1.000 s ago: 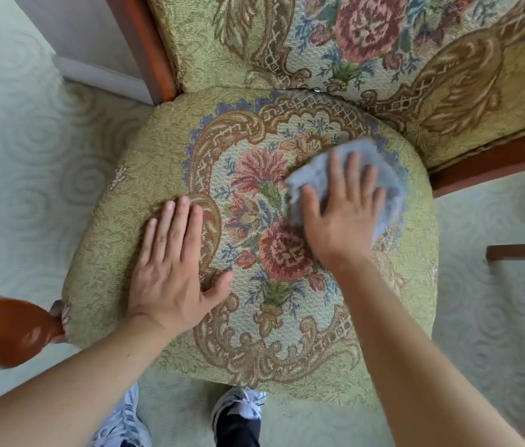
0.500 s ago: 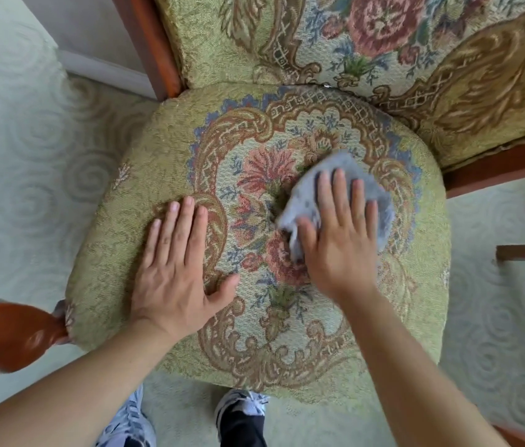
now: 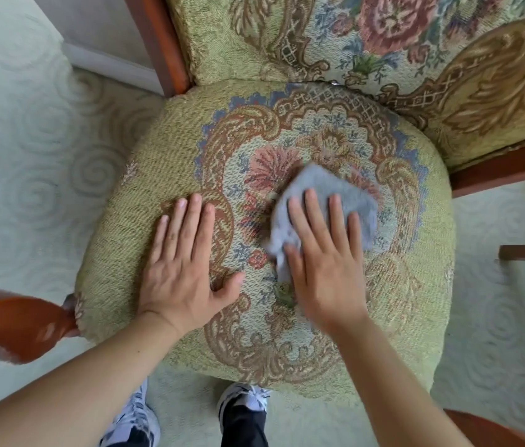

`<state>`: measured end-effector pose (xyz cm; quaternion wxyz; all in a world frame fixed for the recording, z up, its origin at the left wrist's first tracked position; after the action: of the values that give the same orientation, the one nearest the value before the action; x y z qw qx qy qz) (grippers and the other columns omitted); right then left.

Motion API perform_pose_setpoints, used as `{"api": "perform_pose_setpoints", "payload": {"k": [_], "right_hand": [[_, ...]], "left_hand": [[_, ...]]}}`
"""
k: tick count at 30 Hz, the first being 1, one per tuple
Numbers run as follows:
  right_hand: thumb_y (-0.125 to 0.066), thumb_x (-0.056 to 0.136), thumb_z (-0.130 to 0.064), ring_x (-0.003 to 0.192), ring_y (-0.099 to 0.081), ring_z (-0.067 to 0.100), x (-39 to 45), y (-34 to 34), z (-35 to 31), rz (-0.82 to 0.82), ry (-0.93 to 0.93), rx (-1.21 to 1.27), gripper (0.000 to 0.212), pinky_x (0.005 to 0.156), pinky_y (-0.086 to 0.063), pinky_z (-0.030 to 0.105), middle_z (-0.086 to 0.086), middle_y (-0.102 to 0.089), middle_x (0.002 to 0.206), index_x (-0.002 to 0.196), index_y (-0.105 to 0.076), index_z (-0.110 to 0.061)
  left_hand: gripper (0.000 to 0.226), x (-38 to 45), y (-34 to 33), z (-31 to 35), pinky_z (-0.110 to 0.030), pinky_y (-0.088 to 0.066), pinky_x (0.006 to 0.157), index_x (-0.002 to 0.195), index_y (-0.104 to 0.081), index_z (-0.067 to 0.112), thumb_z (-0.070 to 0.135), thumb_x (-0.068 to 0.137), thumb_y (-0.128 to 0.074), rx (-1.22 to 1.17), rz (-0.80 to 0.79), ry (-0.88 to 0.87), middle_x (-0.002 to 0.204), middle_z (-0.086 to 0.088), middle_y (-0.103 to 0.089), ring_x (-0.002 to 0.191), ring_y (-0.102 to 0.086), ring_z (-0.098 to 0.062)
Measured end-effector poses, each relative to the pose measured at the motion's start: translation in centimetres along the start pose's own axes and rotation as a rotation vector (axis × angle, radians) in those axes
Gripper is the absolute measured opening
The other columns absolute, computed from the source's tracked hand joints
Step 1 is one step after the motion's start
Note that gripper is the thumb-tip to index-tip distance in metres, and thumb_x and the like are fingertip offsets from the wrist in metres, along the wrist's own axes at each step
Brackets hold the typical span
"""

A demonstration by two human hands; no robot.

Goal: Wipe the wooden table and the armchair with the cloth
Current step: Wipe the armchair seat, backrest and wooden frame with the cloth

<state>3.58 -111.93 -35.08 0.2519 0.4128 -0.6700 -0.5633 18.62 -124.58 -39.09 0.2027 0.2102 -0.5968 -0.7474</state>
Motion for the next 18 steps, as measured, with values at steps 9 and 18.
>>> {"api": "perform_pose_setpoints", "payload": {"k": [9, 18], "right_hand": [[-0.020, 0.106, -0.045, 0.152, 0.007, 0.027, -0.5, -0.3, 1.4, -0.044, -0.109, -0.071, 0.056, 0.123, 0.000, 0.049, -0.003, -0.001, 0.166, 0.158, -0.004, -0.029], [-0.017, 0.106, -0.045, 0.152, 0.006, 0.026, 10.2, 1.8, 6.4, -0.011, -0.389, 0.021, 0.057, 0.122, 0.003, 0.046, 0.000, -0.002, 0.166, 0.158, -0.003, -0.027]], "left_hand": [[0.100, 0.0, 0.1, 0.1, -0.054, -0.013, 0.125, 0.161, -0.003, 0.004, 0.067, 0.088, -0.030, 0.002, -0.009, -0.004, 0.169, -0.018, -0.003, 0.157, -0.005, -0.032], [0.098, -0.1, -0.4, -0.1, -0.052, -0.009, 0.126, 0.161, 0.000, 0.006, 0.074, 0.092, -0.011, 0.008, -0.052, -0.002, 0.170, -0.015, 0.002, 0.158, -0.001, -0.030]]}}
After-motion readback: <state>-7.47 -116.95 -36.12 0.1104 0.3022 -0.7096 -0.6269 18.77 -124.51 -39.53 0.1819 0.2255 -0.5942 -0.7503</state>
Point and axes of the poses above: each hand's wrist, its own x-axis towards the middle knuckle, its own y-axis out of the back of the hand, z = x × y, the point moved 6 cm from there along x, towards the middle knuckle
